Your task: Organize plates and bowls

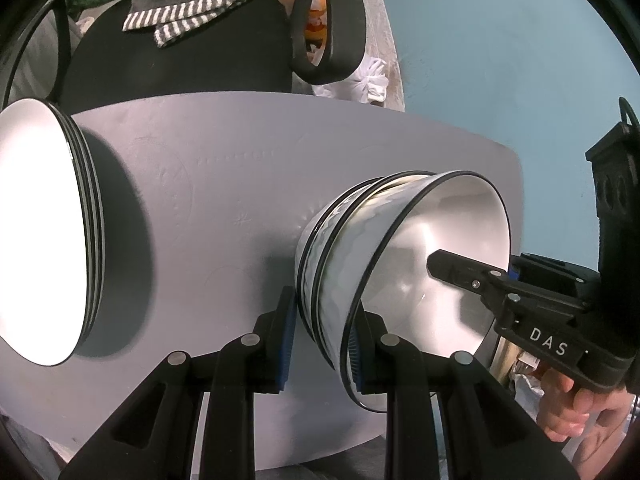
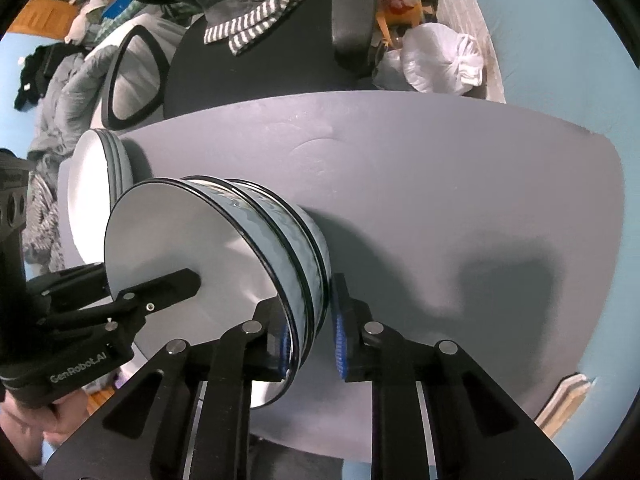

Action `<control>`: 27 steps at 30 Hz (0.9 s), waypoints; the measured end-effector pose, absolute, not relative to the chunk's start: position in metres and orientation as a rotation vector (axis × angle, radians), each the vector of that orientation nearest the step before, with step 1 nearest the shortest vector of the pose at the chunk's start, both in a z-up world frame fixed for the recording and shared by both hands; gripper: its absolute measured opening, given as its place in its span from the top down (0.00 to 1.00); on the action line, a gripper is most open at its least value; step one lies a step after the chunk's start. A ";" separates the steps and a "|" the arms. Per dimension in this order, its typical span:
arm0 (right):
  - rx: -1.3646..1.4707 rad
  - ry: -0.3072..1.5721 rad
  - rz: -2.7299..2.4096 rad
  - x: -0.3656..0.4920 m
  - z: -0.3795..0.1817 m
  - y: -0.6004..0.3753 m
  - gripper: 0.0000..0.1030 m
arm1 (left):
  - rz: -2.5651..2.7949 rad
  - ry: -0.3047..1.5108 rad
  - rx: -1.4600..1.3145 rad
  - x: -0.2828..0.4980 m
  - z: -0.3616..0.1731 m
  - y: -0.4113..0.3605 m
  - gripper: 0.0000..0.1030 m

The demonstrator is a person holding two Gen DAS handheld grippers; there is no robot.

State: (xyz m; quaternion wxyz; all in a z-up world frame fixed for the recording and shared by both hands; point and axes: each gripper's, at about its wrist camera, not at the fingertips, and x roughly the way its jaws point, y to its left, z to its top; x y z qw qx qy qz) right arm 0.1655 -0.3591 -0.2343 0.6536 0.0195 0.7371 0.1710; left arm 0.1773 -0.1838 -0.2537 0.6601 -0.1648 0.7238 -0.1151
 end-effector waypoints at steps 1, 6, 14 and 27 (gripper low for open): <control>0.040 1.673 0.385 0.165 -0.234 -0.359 0.84 | -0.261 1.638 -0.369 0.176 -0.253 -0.184 0.78; 0.049 1.681 0.383 0.164 -0.236 -0.358 0.84 | -0.247 1.642 -0.382 0.173 -0.253 -0.180 0.78; 0.044 1.670 0.393 0.161 -0.230 -0.352 0.84 | -0.239 1.632 -0.389 0.172 -0.248 -0.178 0.78; -0.009 1.647 0.427 0.160 -0.209 -0.319 0.84 | -0.203 1.598 -0.415 0.167 -0.234 -0.156 0.78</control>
